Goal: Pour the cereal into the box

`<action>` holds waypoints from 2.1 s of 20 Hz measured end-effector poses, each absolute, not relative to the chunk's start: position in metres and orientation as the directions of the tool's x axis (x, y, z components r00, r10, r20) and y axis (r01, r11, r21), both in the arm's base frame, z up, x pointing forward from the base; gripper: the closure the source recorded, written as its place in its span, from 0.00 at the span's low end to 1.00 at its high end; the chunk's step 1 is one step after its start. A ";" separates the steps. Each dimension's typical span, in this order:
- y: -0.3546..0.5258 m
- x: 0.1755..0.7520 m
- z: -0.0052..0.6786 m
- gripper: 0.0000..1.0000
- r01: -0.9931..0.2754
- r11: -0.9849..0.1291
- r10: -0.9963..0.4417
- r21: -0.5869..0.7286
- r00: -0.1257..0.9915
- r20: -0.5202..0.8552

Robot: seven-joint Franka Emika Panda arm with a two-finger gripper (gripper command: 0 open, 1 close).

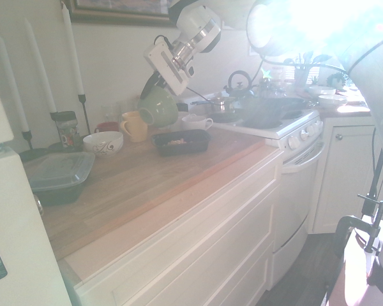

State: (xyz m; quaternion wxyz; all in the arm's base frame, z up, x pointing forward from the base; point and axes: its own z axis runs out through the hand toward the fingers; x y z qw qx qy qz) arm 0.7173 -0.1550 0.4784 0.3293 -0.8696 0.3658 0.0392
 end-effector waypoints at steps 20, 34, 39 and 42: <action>0.155 0.628 0.378 1.00 -0.666 -0.733 -0.547 0.138 0.699 0.461; 0.142 0.649 0.327 1.00 -0.677 -0.718 -0.574 0.161 0.707 0.413; 0.141 0.649 0.323 1.00 -0.680 -0.715 -0.580 0.161 0.706 0.406; 0.140 0.649 0.322 1.00 -0.681 -0.714 -0.582 0.161 0.706 0.404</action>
